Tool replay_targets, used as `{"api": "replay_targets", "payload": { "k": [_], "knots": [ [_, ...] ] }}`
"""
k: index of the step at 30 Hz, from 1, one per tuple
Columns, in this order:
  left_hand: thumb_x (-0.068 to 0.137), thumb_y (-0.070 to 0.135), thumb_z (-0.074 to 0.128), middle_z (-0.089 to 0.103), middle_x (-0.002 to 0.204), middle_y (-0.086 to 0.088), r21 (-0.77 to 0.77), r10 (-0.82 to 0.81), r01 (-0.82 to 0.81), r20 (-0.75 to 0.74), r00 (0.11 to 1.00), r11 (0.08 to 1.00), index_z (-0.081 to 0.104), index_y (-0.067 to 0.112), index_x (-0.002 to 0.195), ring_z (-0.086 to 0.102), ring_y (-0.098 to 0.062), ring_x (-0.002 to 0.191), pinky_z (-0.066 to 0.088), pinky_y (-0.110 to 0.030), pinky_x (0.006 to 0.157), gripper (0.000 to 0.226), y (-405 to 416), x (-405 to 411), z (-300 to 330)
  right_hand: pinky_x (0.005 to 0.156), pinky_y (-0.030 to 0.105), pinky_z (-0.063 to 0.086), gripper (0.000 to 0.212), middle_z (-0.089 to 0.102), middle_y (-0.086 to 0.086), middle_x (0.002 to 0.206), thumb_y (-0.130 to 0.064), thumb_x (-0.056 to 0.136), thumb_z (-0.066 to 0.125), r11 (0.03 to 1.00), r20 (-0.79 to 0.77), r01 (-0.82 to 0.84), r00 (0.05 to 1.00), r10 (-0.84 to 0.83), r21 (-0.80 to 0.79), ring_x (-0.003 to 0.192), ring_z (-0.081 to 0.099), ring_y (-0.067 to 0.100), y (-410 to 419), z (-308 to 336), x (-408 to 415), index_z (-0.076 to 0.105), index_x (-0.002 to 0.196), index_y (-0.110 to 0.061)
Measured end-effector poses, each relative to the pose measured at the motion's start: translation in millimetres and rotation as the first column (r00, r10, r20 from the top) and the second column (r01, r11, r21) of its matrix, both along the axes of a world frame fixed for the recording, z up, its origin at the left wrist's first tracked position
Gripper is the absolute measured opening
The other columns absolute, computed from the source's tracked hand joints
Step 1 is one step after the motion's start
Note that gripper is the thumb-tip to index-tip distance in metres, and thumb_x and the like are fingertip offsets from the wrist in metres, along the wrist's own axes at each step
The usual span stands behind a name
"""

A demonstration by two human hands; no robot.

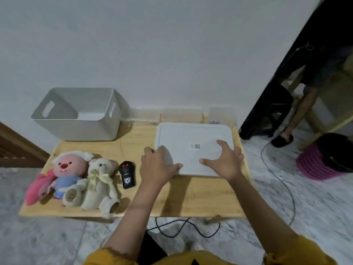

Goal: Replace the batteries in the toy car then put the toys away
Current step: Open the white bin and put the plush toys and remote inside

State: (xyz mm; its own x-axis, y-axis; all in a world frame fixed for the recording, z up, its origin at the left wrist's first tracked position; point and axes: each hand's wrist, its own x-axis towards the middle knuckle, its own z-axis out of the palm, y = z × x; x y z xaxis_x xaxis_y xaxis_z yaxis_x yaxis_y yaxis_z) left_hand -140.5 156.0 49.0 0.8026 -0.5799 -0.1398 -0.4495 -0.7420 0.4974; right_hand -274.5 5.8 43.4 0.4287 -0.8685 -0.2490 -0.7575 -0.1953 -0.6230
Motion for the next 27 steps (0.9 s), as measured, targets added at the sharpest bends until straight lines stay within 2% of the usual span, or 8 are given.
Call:
{"api": "replay_targets", "payload": {
  "k": [2, 5, 12, 15, 19, 23, 27],
  "knots": [
    [0.064, 0.06, 0.073, 0.039, 0.122, -0.009, 0.039, -0.037, 0.039, -0.052, 0.998, 0.998, 0.048, 0.021, 0.123, 0.047, -0.033, 0.111, 0.05, -0.04, 0.079, 0.074, -11, -28, -13, 0.099, 0.04, 0.034, 0.092, 0.021, 0.014, 0.141, -0.049, 0.062, 0.082, 0.999, -0.066, 0.035, 0.997, -0.034, 0.006, 0.13, 0.019, 0.034, -8, -11, -31, 0.034, 0.139, -0.03],
    [0.064, 0.059, 0.073, 0.038, 0.122, -0.01, 0.068, -0.062, 0.071, -0.122, 0.991, 0.995, 0.048, 0.019, 0.123, 0.046, -0.032, 0.113, 0.048, -0.038, 0.08, 0.075, -20, -61, -33, 0.106, 0.043, 0.029, 0.095, 0.021, 0.017, 0.141, -0.056, 0.058, 0.081, 0.998, -0.162, 0.067, 0.985, -0.064, 0.016, 0.129, 0.022, 0.038, -15, -29, -64, 0.035, 0.138, -0.031],
    [0.07, 0.057, 0.07, 0.038, 0.125, -0.012, 0.212, -0.073, 0.113, -0.186, 0.98, 0.971, 0.044, 0.014, 0.128, 0.037, -0.032, 0.118, 0.044, -0.04, 0.089, 0.076, -21, -95, -67, 0.11, 0.047, 0.027, 0.096, 0.021, 0.017, 0.142, -0.054, 0.057, 0.082, 0.991, -0.222, 0.082, 0.973, -0.058, 0.101, 0.129, 0.021, 0.039, -9, -66, -96, 0.036, 0.137, -0.03],
    [0.073, 0.052, 0.068, 0.039, 0.124, -0.01, 0.235, -0.077, 0.134, -0.236, 0.969, 0.963, 0.043, 0.012, 0.129, 0.038, -0.029, 0.116, 0.044, -0.038, 0.09, 0.073, -21, -98, -78, 0.111, 0.049, 0.025, 0.095, 0.014, 0.018, 0.147, -0.053, 0.059, 0.081, 0.989, -0.243, 0.078, 0.969, -0.046, 0.124, 0.134, 0.014, 0.04, -7, -78, -100, 0.034, 0.139, -0.03],
    [0.079, 0.05, 0.063, 0.04, 0.124, -0.01, 0.243, -0.12, 0.179, -0.24, 0.963, 0.954, 0.042, 0.011, 0.13, 0.038, -0.028, 0.116, 0.043, -0.036, 0.088, 0.067, -21, -93, -85, 0.115, 0.051, 0.015, 0.09, 0.001, 0.021, 0.153, -0.051, 0.066, 0.077, 0.99, -0.274, 0.066, 0.961, -0.03, 0.122, 0.14, 0.003, 0.042, -4, -87, -98, 0.033, 0.141, -0.028],
    [0.085, 0.039, 0.06, 0.039, 0.13, -0.01, 0.155, -0.175, 0.211, -0.215, 0.961, 0.965, 0.041, 0.016, 0.134, 0.04, -0.026, 0.118, 0.044, -0.035, 0.088, 0.058, -13, -77, -80, 0.116, 0.051, 0.006, 0.076, -0.007, 0.02, 0.154, -0.042, 0.077, 0.071, 0.997, -0.238, 0.041, 0.971, -0.026, 0.059, 0.141, -0.002, 0.041, 6, -82, -73, 0.033, 0.141, -0.024],
    [0.085, 0.031, 0.061, 0.046, 0.121, -0.006, -0.122, -0.135, 0.121, -0.116, 0.984, 0.985, 0.051, 0.017, 0.124, 0.05, -0.022, 0.109, 0.045, -0.029, 0.082, 0.042, 7, -44, -57, 0.111, 0.04, 0.019, 0.061, 0.005, 0.014, 0.154, -0.034, 0.083, 0.066, 0.997, -0.087, -0.081, 0.993, 0.079, -0.02, 0.141, 0.002, 0.033, 32, -66, -15, 0.041, 0.137, -0.022]
  ]
}}
